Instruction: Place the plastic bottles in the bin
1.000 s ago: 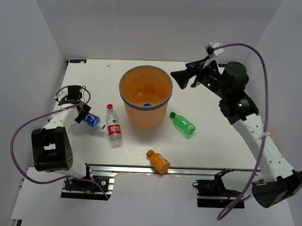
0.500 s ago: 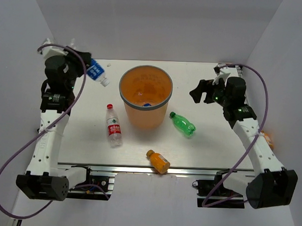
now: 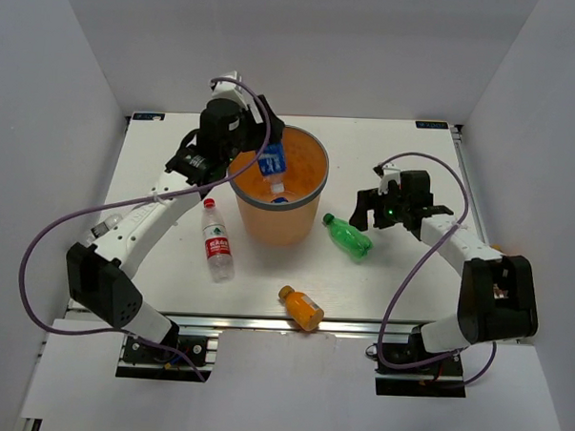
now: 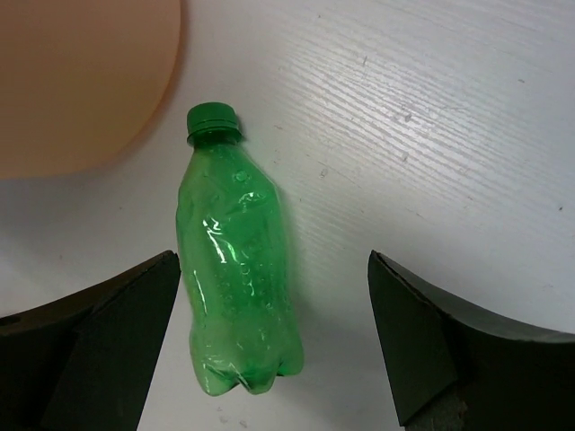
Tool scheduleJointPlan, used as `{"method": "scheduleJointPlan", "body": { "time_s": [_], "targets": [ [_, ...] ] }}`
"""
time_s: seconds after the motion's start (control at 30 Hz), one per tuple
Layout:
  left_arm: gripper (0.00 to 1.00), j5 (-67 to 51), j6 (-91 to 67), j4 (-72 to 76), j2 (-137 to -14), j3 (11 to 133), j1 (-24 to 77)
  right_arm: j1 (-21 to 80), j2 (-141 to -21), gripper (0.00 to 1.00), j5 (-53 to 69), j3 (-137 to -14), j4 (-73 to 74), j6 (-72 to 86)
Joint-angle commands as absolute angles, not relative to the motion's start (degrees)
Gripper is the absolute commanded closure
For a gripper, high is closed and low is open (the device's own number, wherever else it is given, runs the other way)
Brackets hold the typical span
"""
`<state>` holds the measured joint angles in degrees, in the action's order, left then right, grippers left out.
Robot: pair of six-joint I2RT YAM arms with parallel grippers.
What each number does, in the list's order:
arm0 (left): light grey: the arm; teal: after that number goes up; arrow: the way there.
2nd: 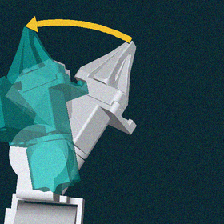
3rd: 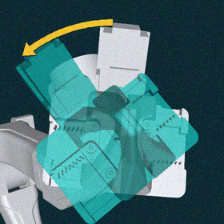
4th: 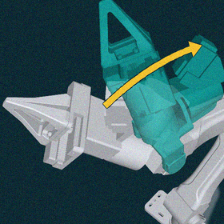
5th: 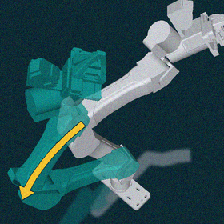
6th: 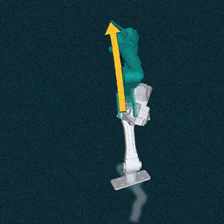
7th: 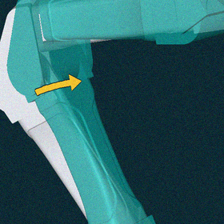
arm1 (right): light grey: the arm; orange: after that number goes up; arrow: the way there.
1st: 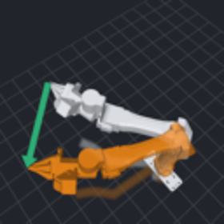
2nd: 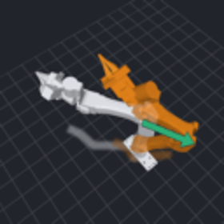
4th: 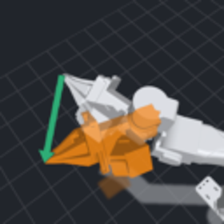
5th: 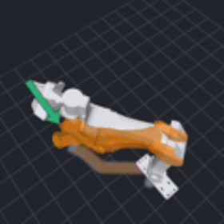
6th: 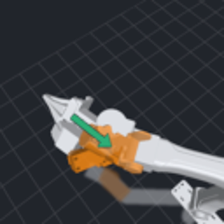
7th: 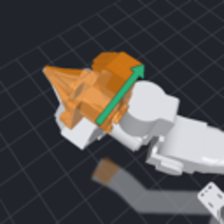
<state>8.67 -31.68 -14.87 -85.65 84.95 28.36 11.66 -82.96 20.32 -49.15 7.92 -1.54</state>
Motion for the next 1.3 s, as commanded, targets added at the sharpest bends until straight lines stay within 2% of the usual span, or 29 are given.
{"method": "scheduleJointPlan", "body": {
  "time_s": [0.0, 0.03, 0.27, 0.37, 0.5, 0.6, 0.63, 0.67, 0.73, 0.83, 0.93, 0.97, 1.1, 1.27],
  "targets": [
    [0.05, 11.95, -29.09, -15.73, -83.50, 86.05, 29.09, 13.27, -83.06, 0.11, 21.09, -46.59, 0.73, -3.51],
    [0.02, 11.95, -28.66, -15.65, -83.24, 85.52, 29.35, 13.88, -83.40, 0.11, 20.75, -45.80, 0.70, -3.95],
    [0.02, 11.34, -26.02, -19.68, -82.79, 91.92, 29.44, 16.08, -88.58, 0.11, 18.56, -47.72, 0.79, -5.10],
    [0.02, 14.23, -25.23, -22.14, -81.83, 94.73, 29.44, 16.52, -92.01, 0.11, 15.91, -49.39, 2.64, -4.66],
    [0.02, 23.61, -24.61, -24.08, -77.54, 94.40, 29.36, 16.52, -94.91, 0.11, 15.21, -50.88, 3.08, -3.87],
    [0.02, 30.04, -25.57, -25.22, -74.10, 90.11, 28.83, 16.52, -96.06, 0.27, 14.85, -51.59, 3.69, -3.96],
    [0.02, 33.71, -26.10, -25.49, -71.48, 88.61, 28.48, 16.61, -96.33, 0.47, 14.94, -51.94, 3.95, -3.96],
    [0.02, 35.58, -26.97, -25.66, -70.06, 87.03, 28.04, 16.61, -96.50, 0.57, 14.85, -52.29, 4.13, -3.52],
    [0.02, 38.22, -29.44, -25.49, -65.68, 81.32, 25.76, 16.61, -95.98, 0.71, 14.50, -53.00, 4.48, -3.17],
    [0.02, 37.97, -33.04, -26.36, -62.50, 74.72, 20.76, 16.52, -92.65, 0.78, 13.98, -52.74, 4.22, -1.94],
    [0.02, 32.89, -36.64, -26.72, -61.00, 68.32, 12.77, 16.44, -87.73, 0.84, 12.57, -53.34, 4.57, -0.36],
    [0.02, 29.74, -37.26, -26.28, -61.61, 66.73, 10.92, 16.52, -86.32, 0.84, 11.09, -53.78, 4.83, -0.35],
    [0.02, 30.24, -45.06, -31.20, -65.83, 64.26, 5.64, 16.00, -78.94, 0.84, 6.25, -57.03, 6.50, 3.33],
    [0.02, 29.44, -49.30, -29.27, -64.52, 55.91, 2.73, 14.50, -71.63, 0.84, 2.46, -61.43, 6.60, 5.80]
  ]
}}
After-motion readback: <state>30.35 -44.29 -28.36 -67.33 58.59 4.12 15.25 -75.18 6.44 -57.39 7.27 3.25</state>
